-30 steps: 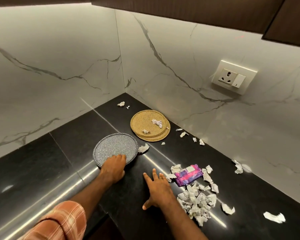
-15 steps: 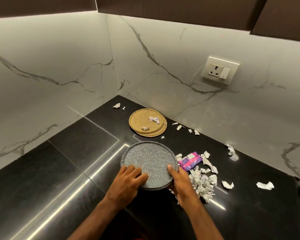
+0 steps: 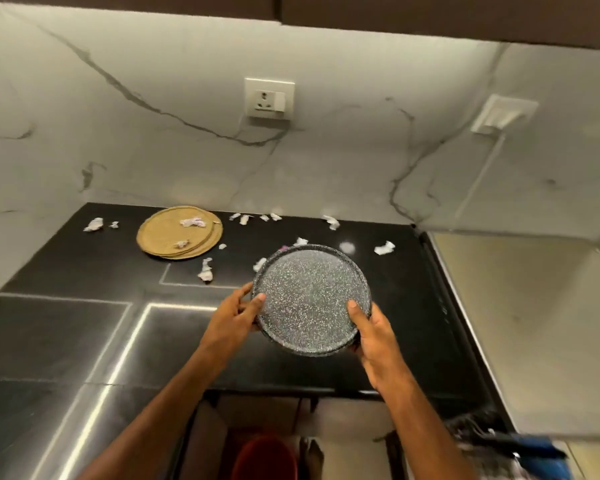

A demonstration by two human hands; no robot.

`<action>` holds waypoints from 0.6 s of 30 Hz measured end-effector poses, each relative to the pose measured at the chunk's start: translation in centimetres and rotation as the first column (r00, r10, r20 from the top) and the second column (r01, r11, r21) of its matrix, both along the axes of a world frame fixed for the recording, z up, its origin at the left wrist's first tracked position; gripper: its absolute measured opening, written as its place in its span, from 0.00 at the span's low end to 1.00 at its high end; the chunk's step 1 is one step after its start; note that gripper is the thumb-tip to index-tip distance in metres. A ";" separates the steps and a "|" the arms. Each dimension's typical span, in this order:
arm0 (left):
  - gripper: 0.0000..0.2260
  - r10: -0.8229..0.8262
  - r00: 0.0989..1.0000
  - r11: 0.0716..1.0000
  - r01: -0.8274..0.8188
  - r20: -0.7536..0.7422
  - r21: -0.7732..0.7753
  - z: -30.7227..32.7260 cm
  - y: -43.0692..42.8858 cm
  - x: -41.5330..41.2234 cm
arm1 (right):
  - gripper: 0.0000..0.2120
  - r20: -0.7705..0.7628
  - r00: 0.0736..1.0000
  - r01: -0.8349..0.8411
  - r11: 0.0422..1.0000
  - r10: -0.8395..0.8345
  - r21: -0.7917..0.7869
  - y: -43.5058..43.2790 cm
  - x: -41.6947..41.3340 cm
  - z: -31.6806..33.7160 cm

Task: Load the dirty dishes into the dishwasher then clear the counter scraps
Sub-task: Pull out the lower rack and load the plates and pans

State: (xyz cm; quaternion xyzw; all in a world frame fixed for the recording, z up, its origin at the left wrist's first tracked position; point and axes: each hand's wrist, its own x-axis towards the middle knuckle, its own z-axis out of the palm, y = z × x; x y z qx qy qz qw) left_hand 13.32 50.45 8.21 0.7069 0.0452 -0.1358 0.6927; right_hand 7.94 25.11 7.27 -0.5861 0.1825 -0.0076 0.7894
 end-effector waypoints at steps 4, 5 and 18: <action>0.11 -0.154 0.988 0.986 0.154 0.003 -0.059 -0.6 -5.8 -2.3 | 0.17 -0.026 0.986 0.166 0.985 -0.167 -0.039 -4.4 -7.4 -0.5; 0.10 -0.178 0.984 0.982 0.177 -0.005 -0.066 -0.8 -7.1 -3.0 | 0.17 -0.034 0.980 0.195 0.980 -0.197 -0.048 -5.4 -9.1 -0.7; 0.09 -0.729 0.671 0.658 0.742 -0.136 0.127 -4.9 -28.2 -12.8 | 0.18 -0.212 0.690 0.705 0.709 -0.693 -0.021 -18.8 -31.2 -4.3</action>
